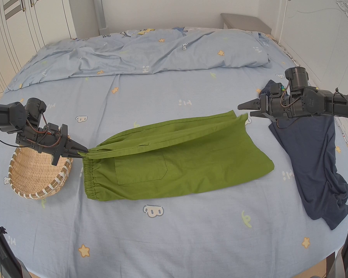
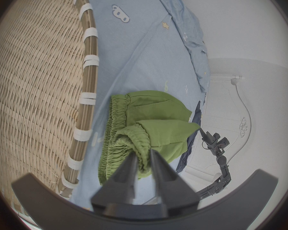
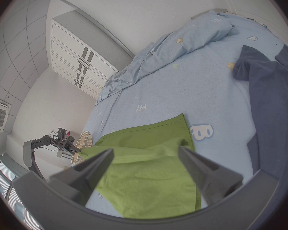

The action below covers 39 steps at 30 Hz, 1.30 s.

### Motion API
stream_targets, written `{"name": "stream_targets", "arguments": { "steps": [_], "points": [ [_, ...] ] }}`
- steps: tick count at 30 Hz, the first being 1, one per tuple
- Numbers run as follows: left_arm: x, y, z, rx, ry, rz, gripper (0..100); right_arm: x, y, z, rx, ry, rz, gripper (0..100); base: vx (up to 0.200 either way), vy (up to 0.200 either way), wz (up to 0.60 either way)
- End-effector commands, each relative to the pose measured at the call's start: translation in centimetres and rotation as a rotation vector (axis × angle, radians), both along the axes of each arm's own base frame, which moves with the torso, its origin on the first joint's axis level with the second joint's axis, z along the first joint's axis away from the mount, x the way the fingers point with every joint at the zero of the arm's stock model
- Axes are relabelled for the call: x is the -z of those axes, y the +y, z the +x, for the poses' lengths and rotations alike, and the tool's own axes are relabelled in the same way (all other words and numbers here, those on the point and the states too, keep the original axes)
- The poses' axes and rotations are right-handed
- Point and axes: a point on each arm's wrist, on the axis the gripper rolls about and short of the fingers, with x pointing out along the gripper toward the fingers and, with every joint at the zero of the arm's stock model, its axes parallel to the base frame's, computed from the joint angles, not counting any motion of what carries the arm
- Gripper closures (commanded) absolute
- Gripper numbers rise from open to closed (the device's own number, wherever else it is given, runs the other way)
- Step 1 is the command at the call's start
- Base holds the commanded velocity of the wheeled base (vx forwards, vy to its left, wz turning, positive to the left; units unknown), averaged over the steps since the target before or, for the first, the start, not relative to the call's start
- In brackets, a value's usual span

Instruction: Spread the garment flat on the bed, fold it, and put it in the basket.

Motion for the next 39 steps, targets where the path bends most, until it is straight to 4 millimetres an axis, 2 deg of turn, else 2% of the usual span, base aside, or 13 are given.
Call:
{"name": "stream_targets", "arguments": {
  "steps": [1, 11, 14, 18, 20, 21, 23, 24, 28, 29, 35, 38, 39],
  "points": [
    [0.3, 0.0, 0.2, 0.008, 0.000, 0.000, 0, 0.2, -0.1, 0.0, 0.000, 0.009, 0.001, 0, 0.000, 0.000, 0.00],
    [-0.9, -1.0, -0.1, 0.037, -0.037, 0.000, 0, 1.0, -0.2, -1.3, 0.001, 0.035, -0.002, 0, 0.000, 0.000, 0.00],
    [-1.6, -1.8, -0.5, 0.058, -0.053, -0.001, 0, 1.3, -0.3, -1.9, 0.000, 0.032, -0.001, 0, 0.000, 0.000, 0.00],
    [-1.7, -4.2, 0.3, 0.114, -0.103, 0.000, 0, 2.6, -0.6, -4.0, -0.008, 0.047, 0.009, 0, 0.000, 0.000, 0.00],
    [-1.8, -4.5, 0.4, 0.119, -0.112, 0.000, 0, 2.8, -0.7, -4.4, -0.008, 0.053, 0.014, 0, 0.000, 0.000, 0.00],
    [-1.8, -5.2, 0.7, 0.122, -0.125, -0.009, 0, 3.3, -1.0, -5.6, -0.012, 0.060, 0.029, 0, 0.000, 0.000, 0.00],
    [-1.7, -5.4, 1.0, 0.121, -0.133, -0.014, 0, 3.6, -1.1, -6.0, -0.016, 0.060, 0.038, 0, 0.000, 0.000, 0.00],
    [-0.9, -5.6, 2.2, 0.109, -0.159, -0.023, 0, 4.2, -1.5, -6.9, -0.023, 0.054, 0.067, 0, 0.000, 0.000, 0.00],
    [0.0, -6.2, 3.9, 0.087, -0.182, -0.045, 0, 4.9, -1.5, -7.7, -0.027, 0.058, 0.094, 0, 0.000, 0.000, 0.00],
    [0.4, -6.7, 5.2, 0.064, -0.205, -0.069, 0, 5.2, -1.5, -8.2, -0.027, 0.052, 0.101, 0, 0.000, 0.000, 0.00],
    [2.1, -7.3, 7.7, -0.078, -0.241, -0.007, 0, 5.4, -1.6, -8.5, -0.026, 0.047, 0.104, 0, 0.000, 0.000, 0.00],
    [2.2, -7.4, 7.8, -0.084, -0.243, -0.002, 0, 5.4, -1.6, -8.5, -0.026, 0.047, 0.104, 0, 0.000, 0.000, 0.00],
    [1.4, -7.4, 8.2, -0.147, -0.248, -0.011, 0, 5.4, -1.5, -8.7, -0.029, 0.046, 0.103, 0, 0.000, 0.000, 0.00]
  ]
}}
